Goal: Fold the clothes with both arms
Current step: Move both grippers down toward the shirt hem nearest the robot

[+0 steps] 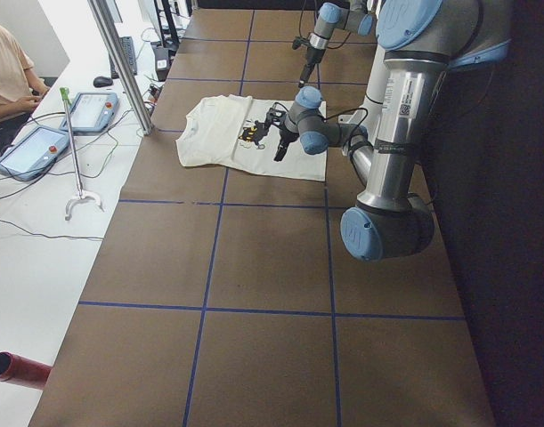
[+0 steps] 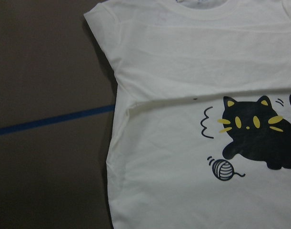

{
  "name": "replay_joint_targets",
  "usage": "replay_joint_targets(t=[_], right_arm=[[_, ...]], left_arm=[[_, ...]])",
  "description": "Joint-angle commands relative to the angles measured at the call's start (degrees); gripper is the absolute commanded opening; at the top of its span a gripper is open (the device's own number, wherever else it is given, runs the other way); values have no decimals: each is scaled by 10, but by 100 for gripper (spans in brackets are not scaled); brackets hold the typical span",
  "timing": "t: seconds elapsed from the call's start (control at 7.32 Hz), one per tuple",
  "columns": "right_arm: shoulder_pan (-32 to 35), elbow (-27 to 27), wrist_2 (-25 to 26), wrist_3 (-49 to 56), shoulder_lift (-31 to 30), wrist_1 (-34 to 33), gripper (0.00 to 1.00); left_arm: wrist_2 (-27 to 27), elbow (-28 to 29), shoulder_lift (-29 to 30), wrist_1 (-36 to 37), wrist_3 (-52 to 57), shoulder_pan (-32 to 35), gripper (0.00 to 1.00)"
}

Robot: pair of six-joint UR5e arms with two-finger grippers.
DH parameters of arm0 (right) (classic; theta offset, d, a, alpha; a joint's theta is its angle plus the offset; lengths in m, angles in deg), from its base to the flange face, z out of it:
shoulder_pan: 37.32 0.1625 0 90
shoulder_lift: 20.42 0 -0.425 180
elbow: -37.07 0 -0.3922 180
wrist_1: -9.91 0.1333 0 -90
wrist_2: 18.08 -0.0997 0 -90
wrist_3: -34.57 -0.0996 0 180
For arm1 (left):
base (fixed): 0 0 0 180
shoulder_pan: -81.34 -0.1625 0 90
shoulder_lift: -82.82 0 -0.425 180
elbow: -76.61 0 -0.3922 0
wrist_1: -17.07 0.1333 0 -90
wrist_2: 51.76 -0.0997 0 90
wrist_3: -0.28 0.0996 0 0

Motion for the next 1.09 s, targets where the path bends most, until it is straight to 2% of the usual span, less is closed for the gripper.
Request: replay_joint_targets(t=[0.0,0.27,0.41,0.55,0.96], right_arm=[[-14,-12,14,-16,-14,0,97],[-14,-12,16,-17,-19,0,97],[-14,-12,16,-17,-21,0,97],[-14,-12,16,-17,-20,1,97],[-14,-12,21,-17,-20,1,98]], left_arm=[[-12,-23,-65,0,-24,-40,75],[-19,-27,-71,0,-99,-108,74],[-29,-24,-70,0,-128,-133,66],[-32,-23,-68,0,-155,-143,60],[-32,-22,-69,0,-158,-142,59]])
